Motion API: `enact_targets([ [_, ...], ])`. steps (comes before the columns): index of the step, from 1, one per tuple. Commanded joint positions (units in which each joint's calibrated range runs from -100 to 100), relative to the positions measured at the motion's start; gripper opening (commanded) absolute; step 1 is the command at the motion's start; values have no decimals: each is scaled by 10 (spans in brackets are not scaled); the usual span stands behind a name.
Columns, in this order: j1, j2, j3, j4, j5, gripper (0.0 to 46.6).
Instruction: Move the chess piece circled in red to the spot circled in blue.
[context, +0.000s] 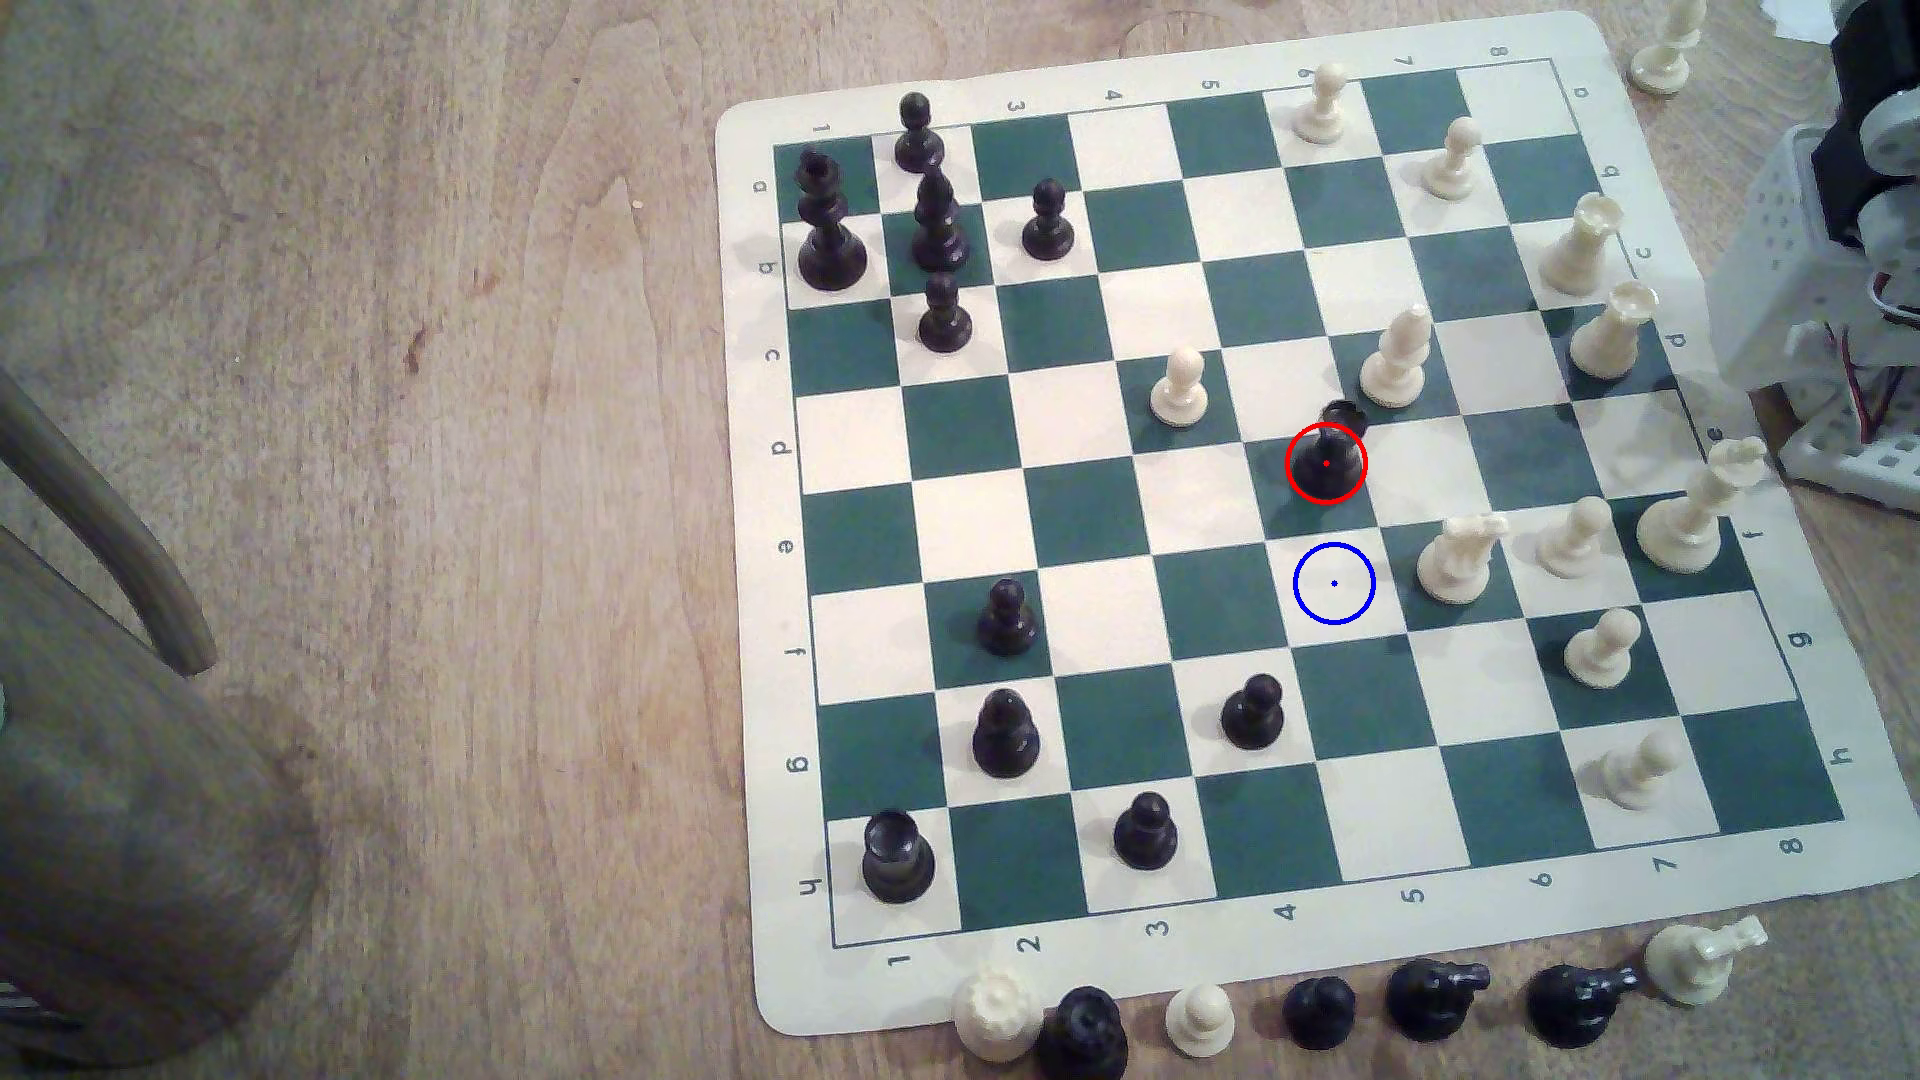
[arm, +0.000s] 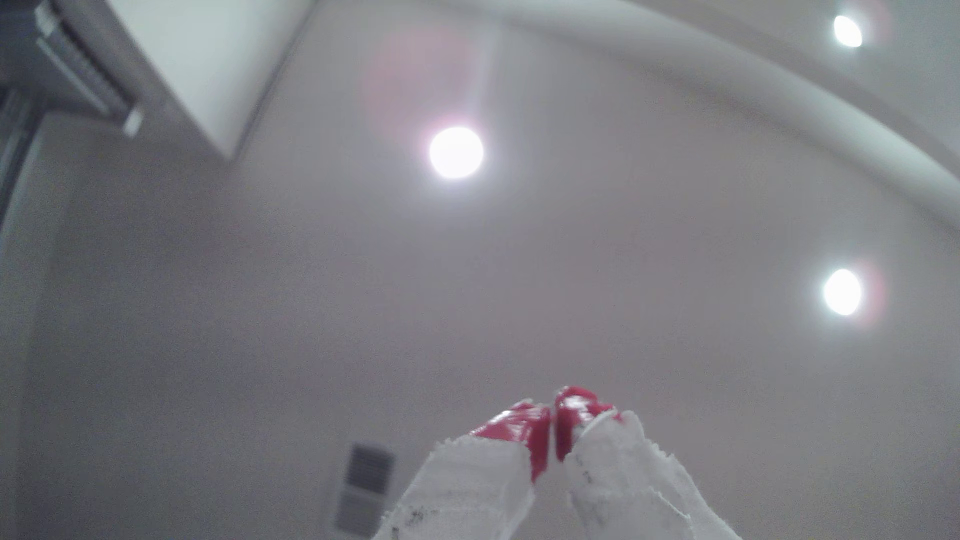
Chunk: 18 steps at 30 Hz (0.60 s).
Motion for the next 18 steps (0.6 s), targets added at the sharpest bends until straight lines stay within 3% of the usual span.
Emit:
enact_targets([
  [1,-26,2,10,-13,4,2],
  [8,-48,2,10,15,4,2],
  [18,-70,2,-67,314,3,2],
])
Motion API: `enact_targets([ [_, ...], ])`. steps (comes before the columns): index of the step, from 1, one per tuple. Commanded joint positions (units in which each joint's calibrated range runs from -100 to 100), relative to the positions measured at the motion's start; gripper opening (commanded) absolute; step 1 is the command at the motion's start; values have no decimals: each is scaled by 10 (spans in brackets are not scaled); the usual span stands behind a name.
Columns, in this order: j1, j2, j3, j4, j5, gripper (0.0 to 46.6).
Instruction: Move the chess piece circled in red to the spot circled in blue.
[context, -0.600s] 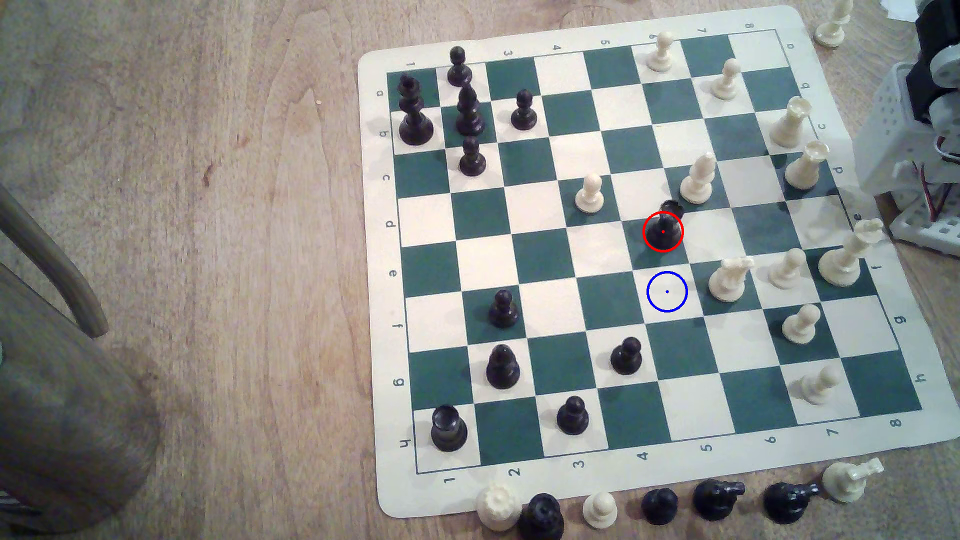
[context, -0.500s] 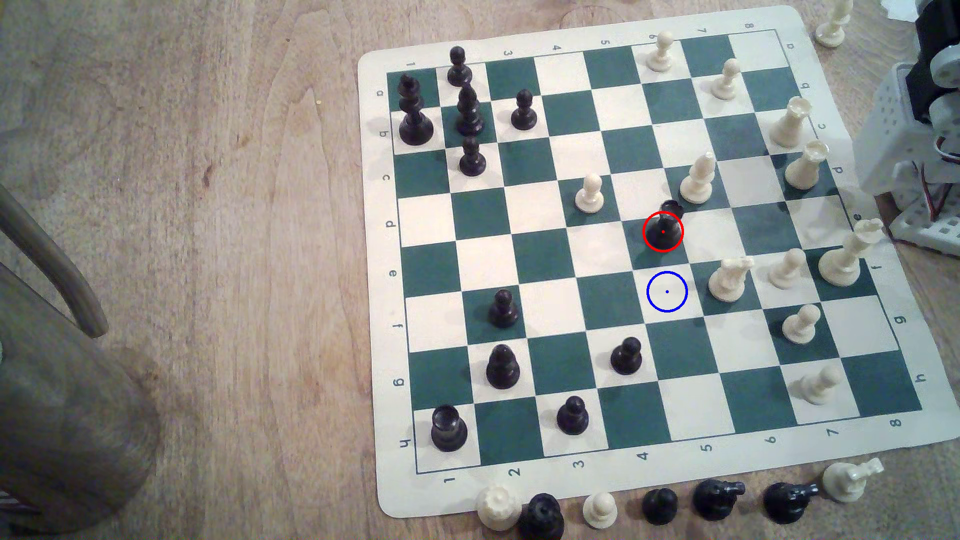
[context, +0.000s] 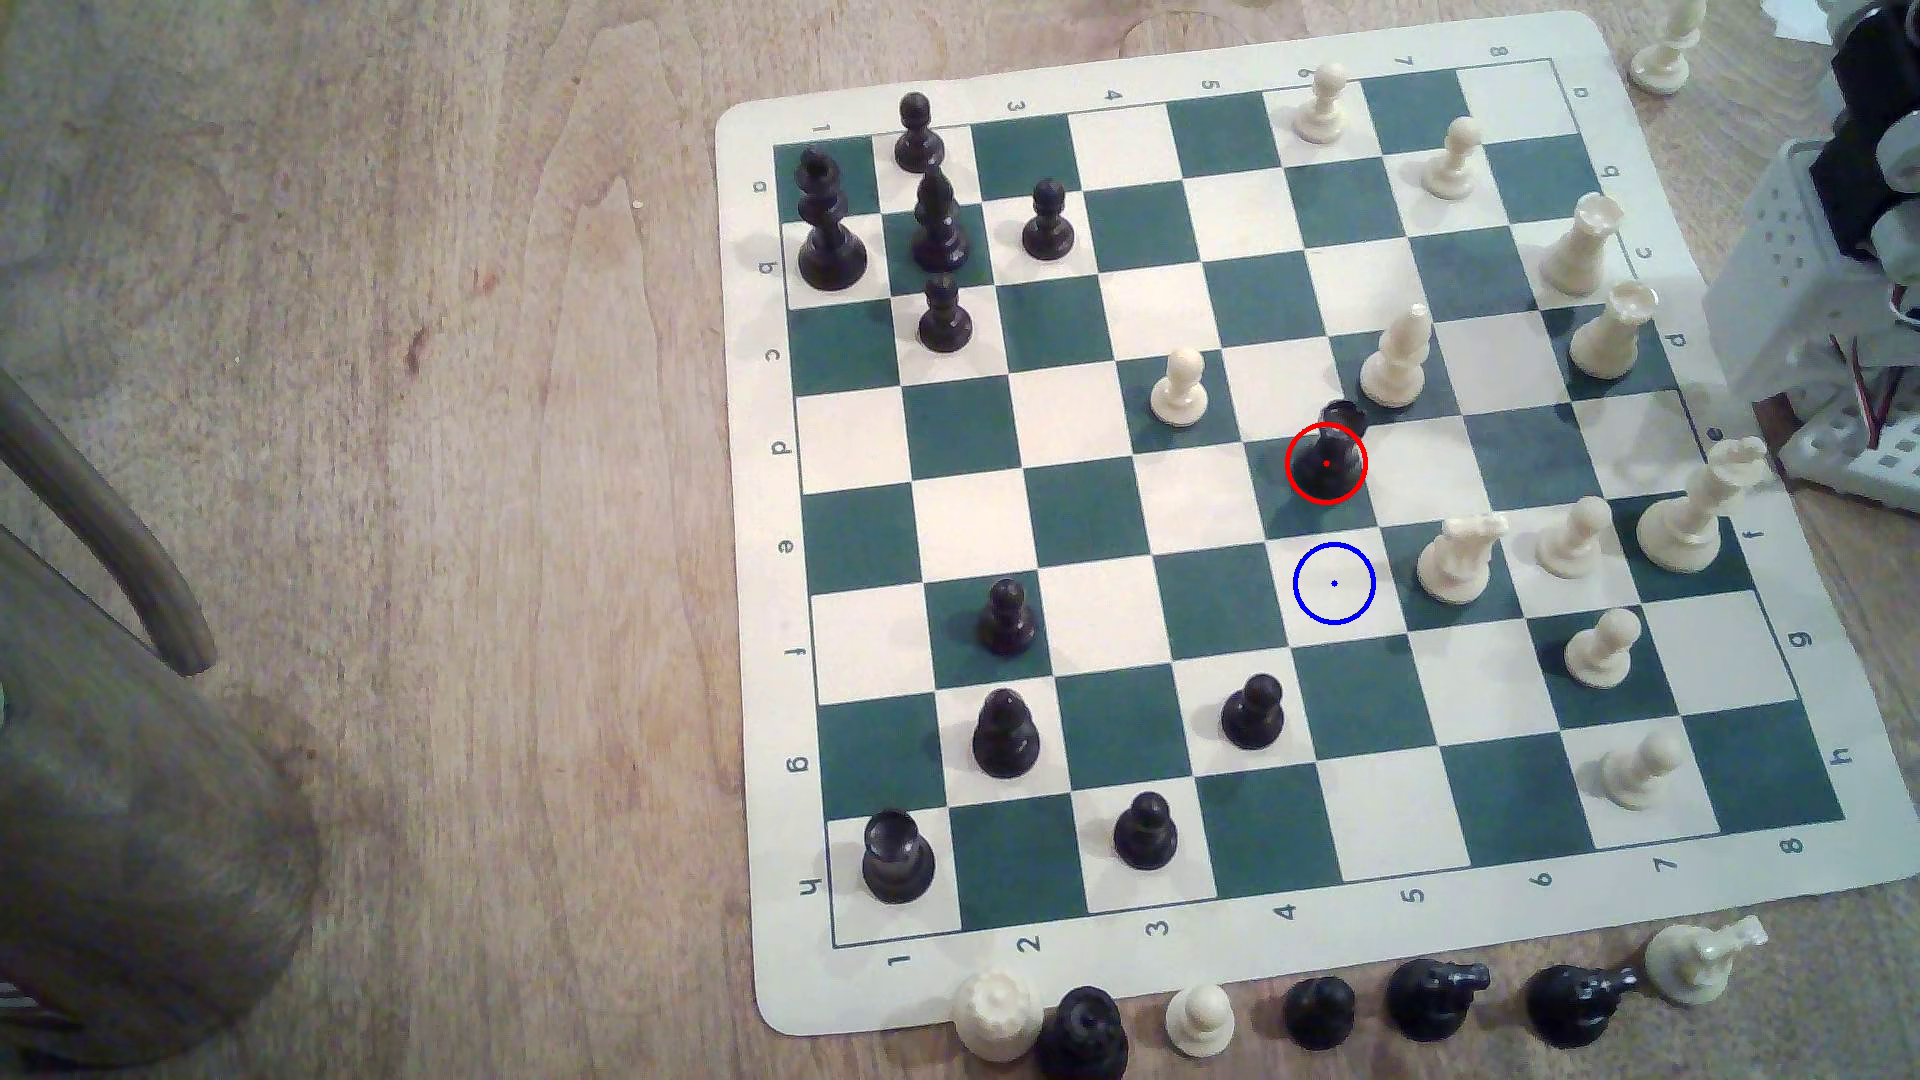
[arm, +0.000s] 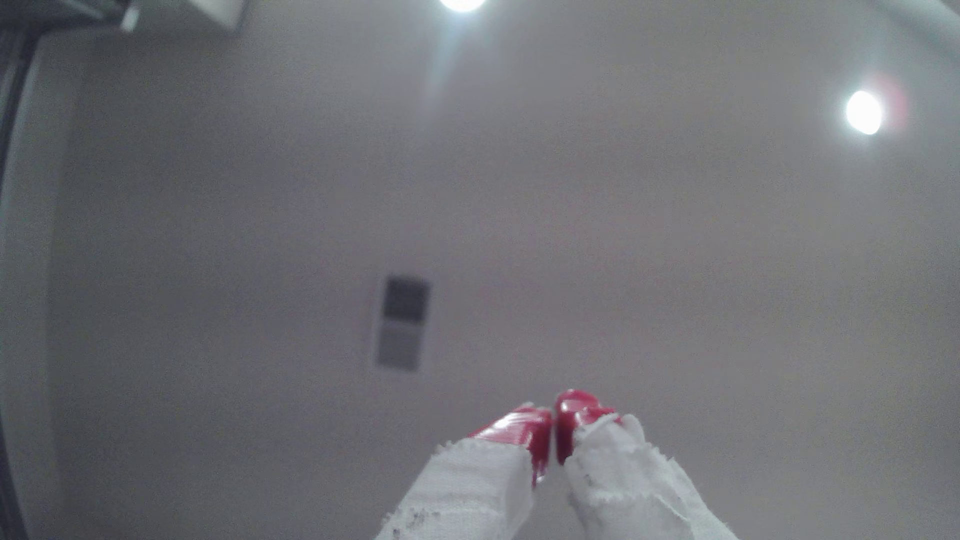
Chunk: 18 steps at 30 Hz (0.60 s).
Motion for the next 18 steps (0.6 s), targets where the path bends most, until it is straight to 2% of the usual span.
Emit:
enact_targets([
  [1,-8,2,-64,152,-1,2],
  [6,-7,2,-78,195,-1,2],
  [12,-8,2,-136,350,-1,2],
  [14,-11,2,-179,464,-48,2],
  [18,-14,4,-235,570,-47,2],
])
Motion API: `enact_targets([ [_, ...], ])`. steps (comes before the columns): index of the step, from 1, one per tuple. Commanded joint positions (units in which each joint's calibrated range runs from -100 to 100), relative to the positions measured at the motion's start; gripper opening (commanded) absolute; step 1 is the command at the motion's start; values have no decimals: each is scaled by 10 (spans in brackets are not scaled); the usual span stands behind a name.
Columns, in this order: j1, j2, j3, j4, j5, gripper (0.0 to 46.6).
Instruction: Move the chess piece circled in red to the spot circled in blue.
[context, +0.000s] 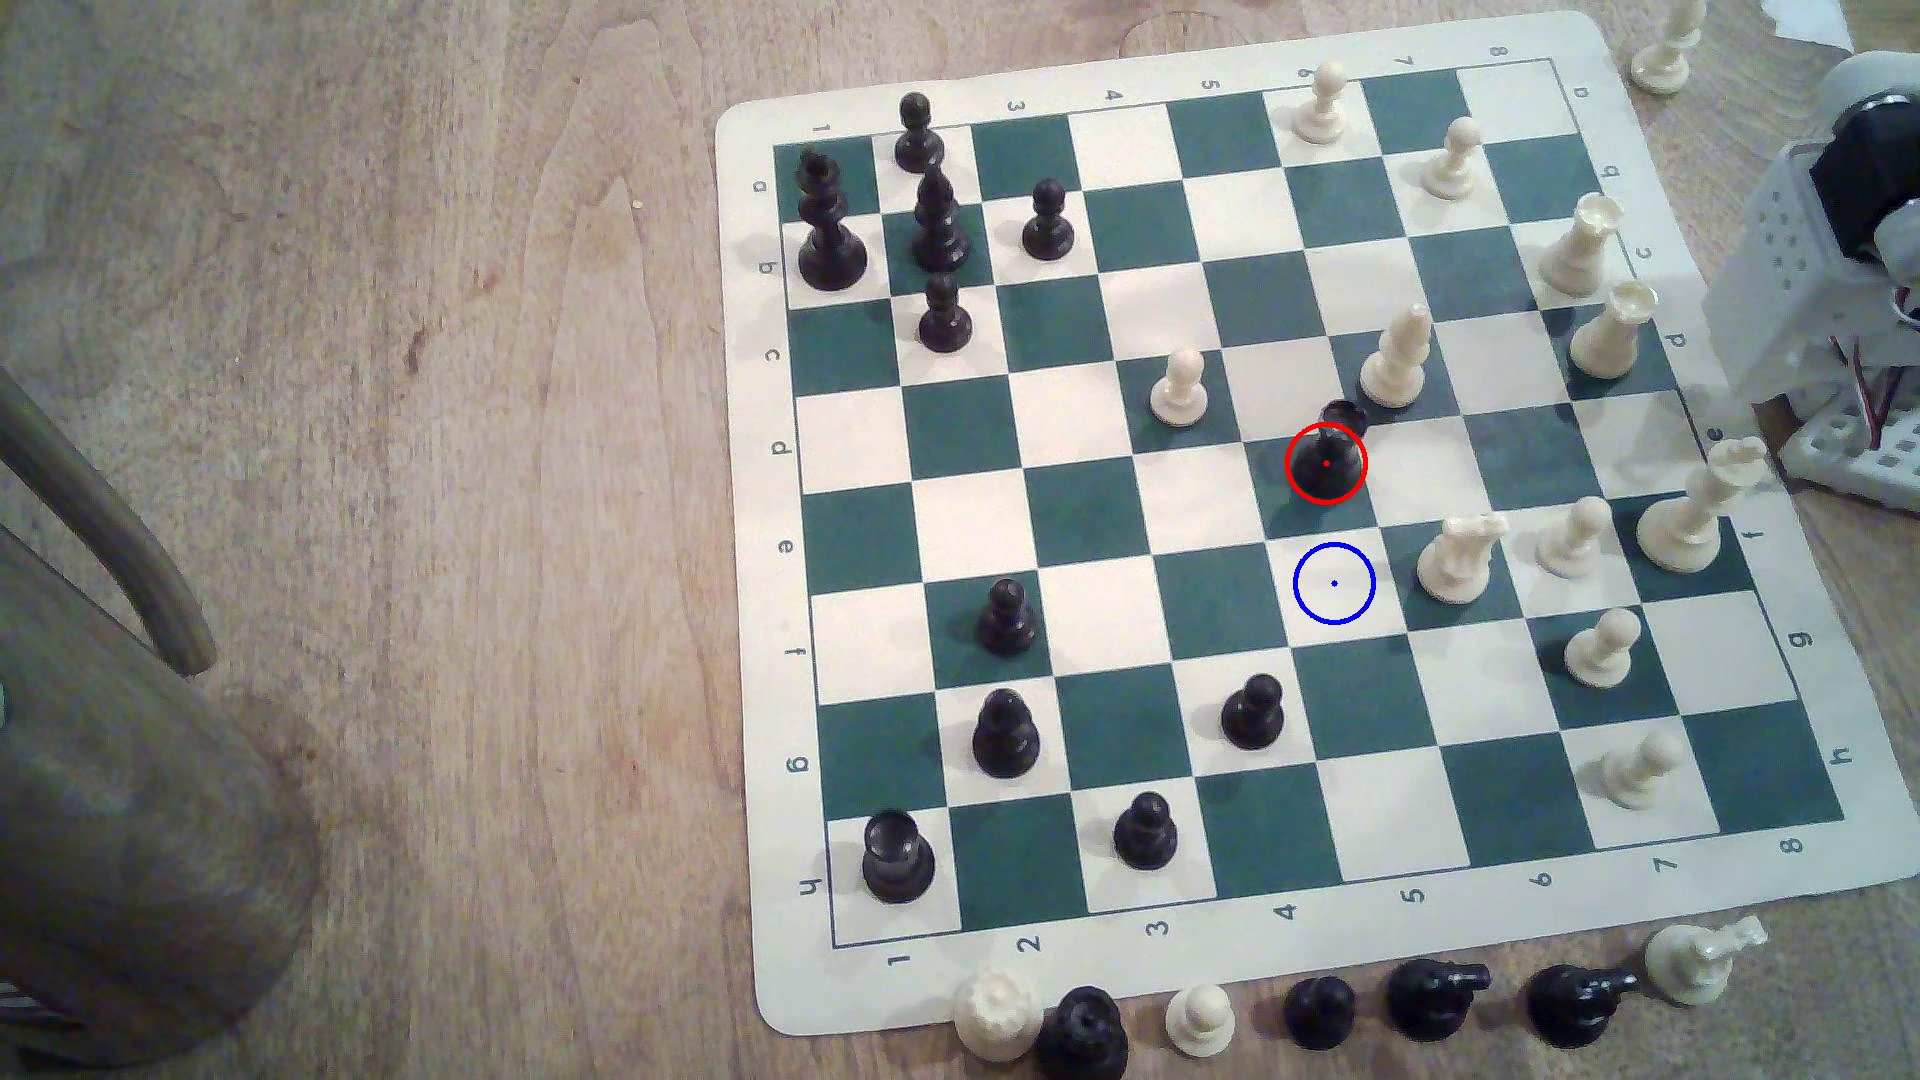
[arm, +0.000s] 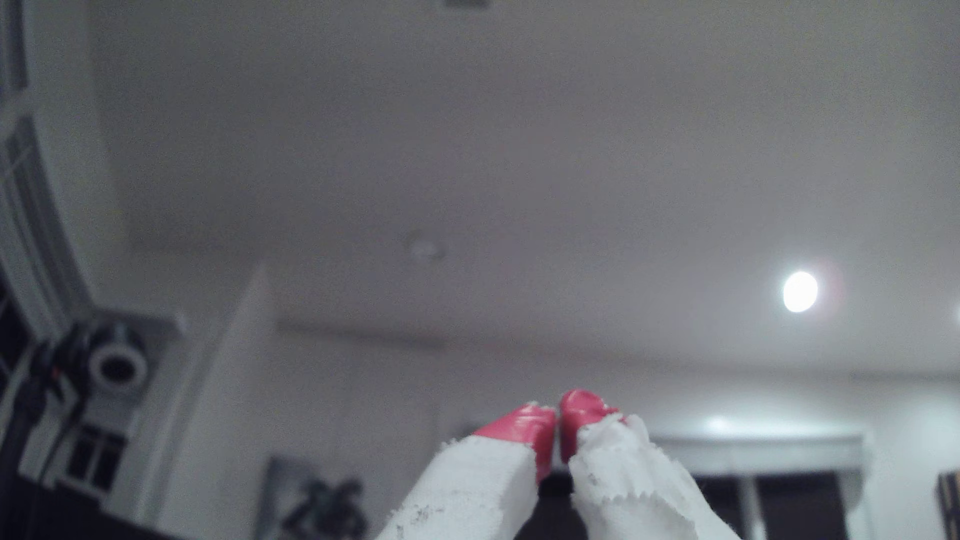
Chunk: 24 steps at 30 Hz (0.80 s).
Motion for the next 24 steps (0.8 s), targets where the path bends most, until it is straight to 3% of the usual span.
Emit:
enact_targets([
  [1,-7,1,-93,153,-10,2],
  [6,-3,1,-106,217,-11,2],
  [9,21,1,-167,366,-21,5],
  [12,20,17,-219,500,-18,67],
  [17,29,76,-283,696,4,3],
  [19,25,85,-283,737,2,3],
  [24,43,128,-283,811,-30,3],
])
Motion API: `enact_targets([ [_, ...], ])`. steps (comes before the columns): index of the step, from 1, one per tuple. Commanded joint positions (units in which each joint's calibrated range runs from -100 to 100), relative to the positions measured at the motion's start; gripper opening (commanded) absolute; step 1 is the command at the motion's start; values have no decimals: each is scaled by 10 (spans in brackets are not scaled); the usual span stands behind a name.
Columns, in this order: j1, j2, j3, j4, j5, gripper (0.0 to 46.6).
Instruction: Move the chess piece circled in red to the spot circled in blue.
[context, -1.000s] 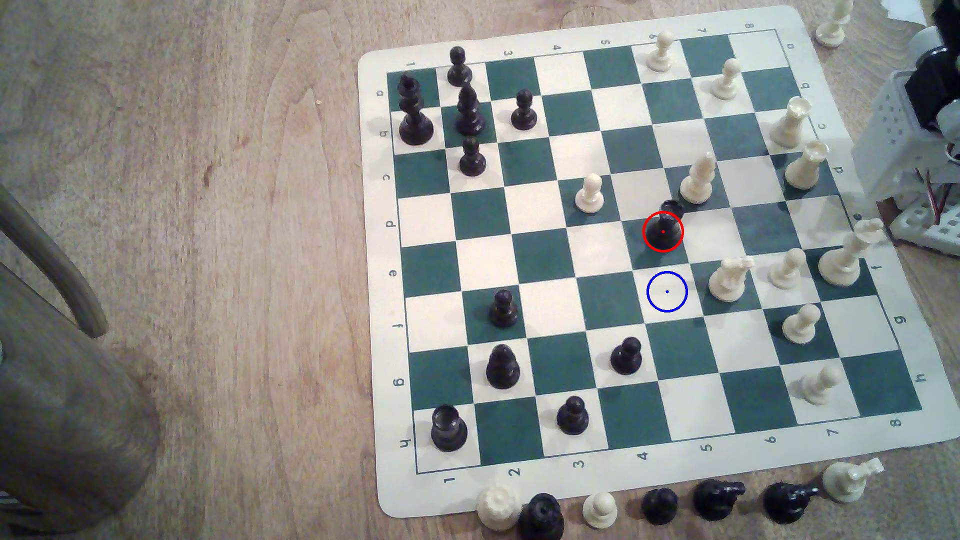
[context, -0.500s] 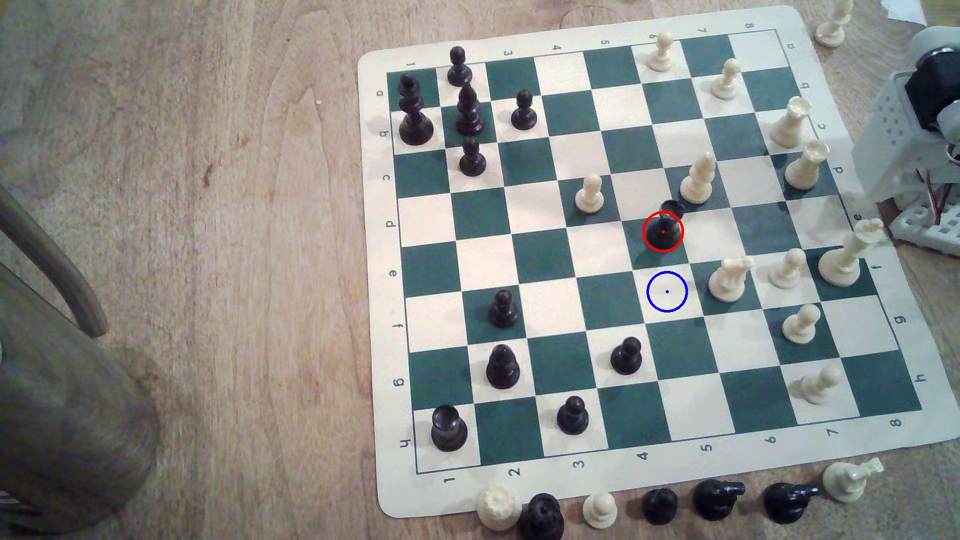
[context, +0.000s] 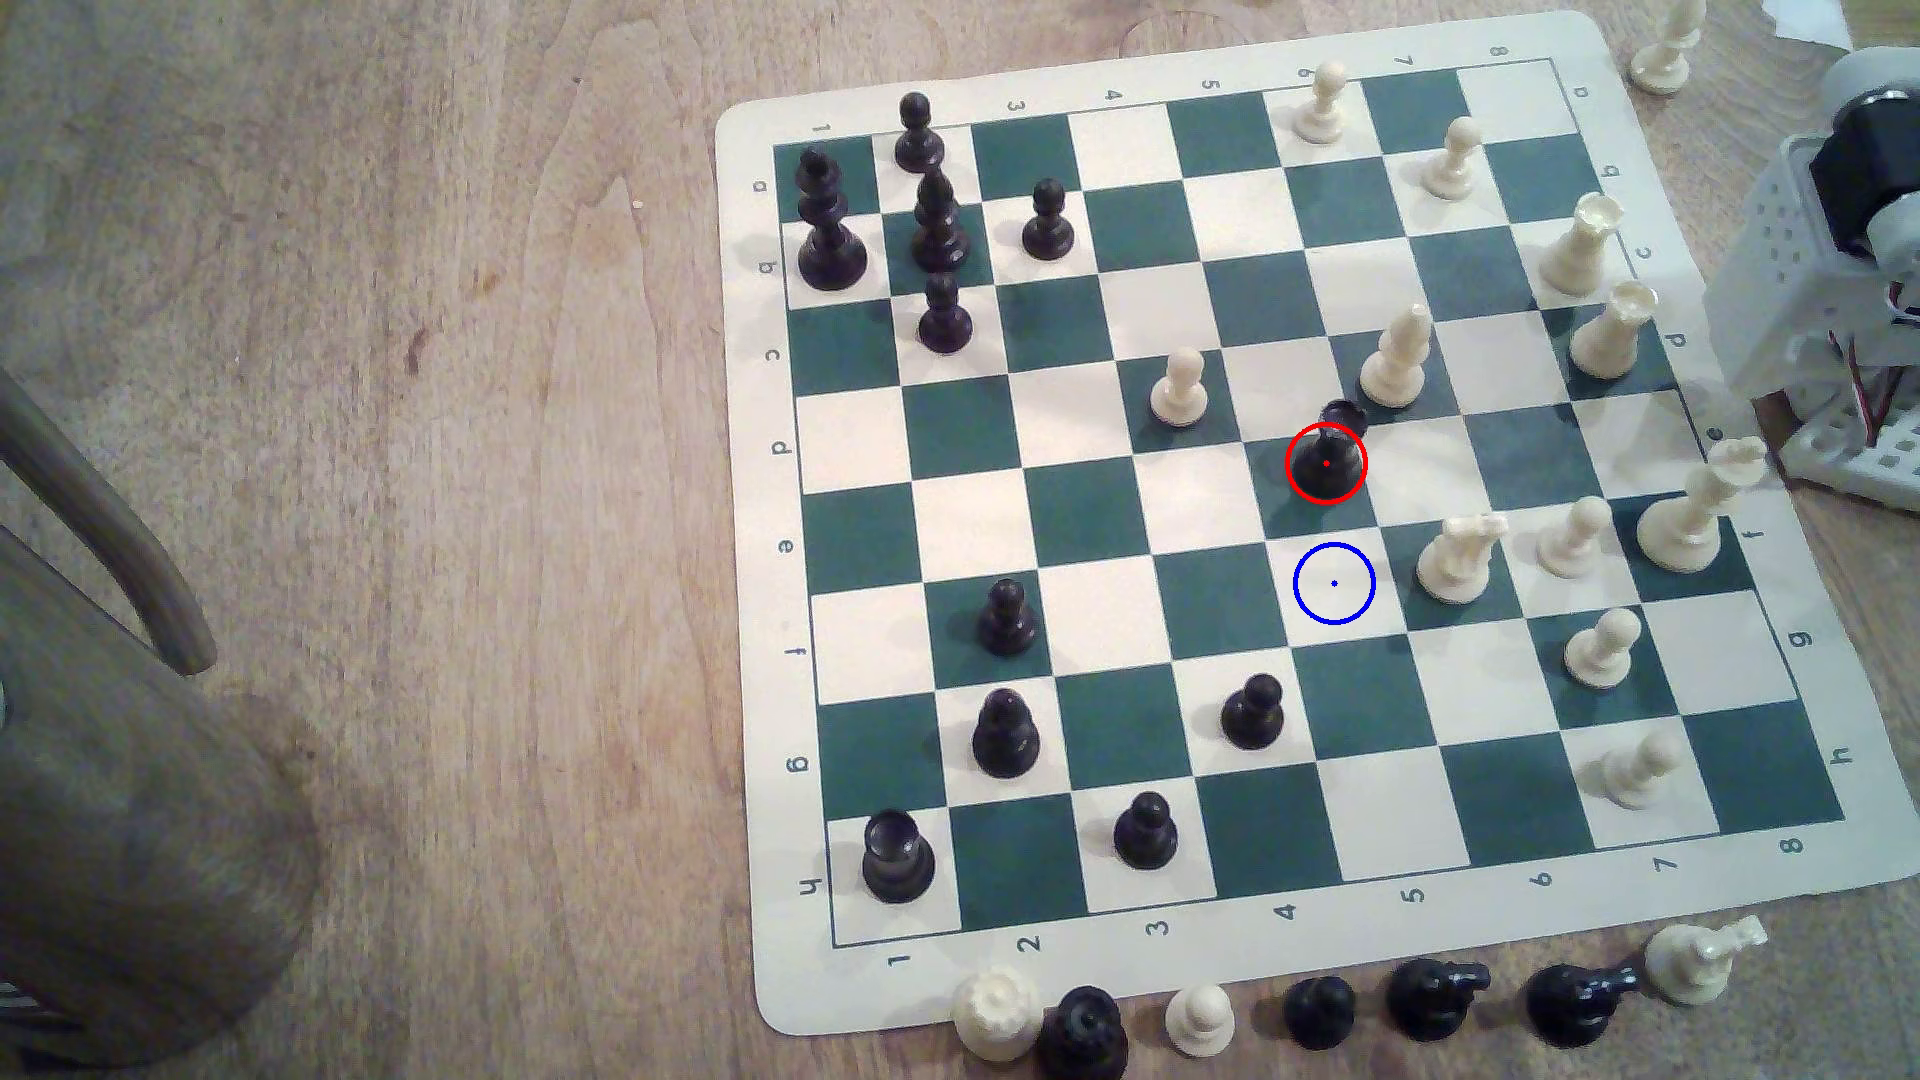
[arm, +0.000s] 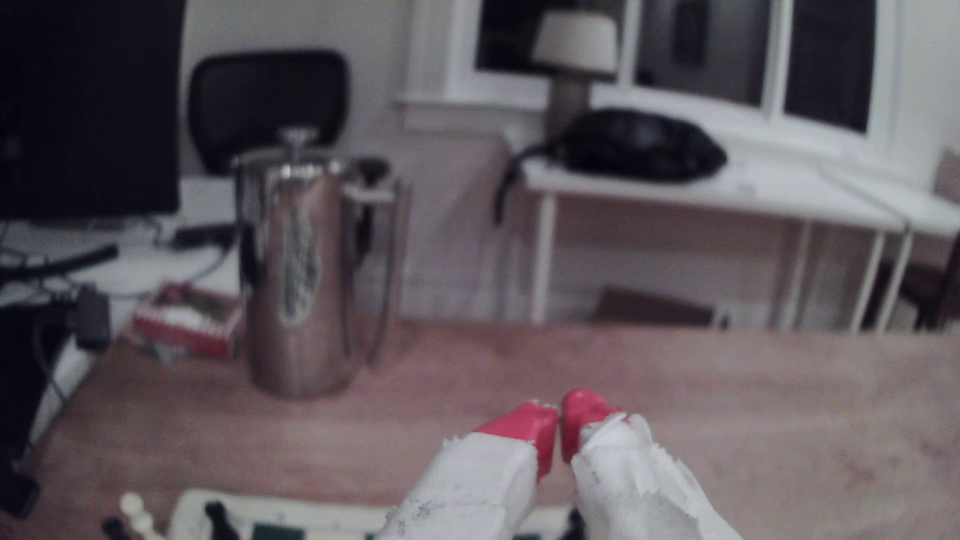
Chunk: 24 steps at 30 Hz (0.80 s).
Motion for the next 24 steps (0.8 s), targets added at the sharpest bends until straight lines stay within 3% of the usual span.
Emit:
enact_targets([
  [1,19,71,-55,82,-31,3],
  [6,20,130,-84,160,-61,3],
  [10,5,169,-103,217,-70,5],
  [14,-21,218,-132,267,-81,51],
  [19,-65,344,-165,282,-114,49],
  [23,-72,385,-187,275,-137,66],
  [24,-73,401,-191,270,-143,89],
])
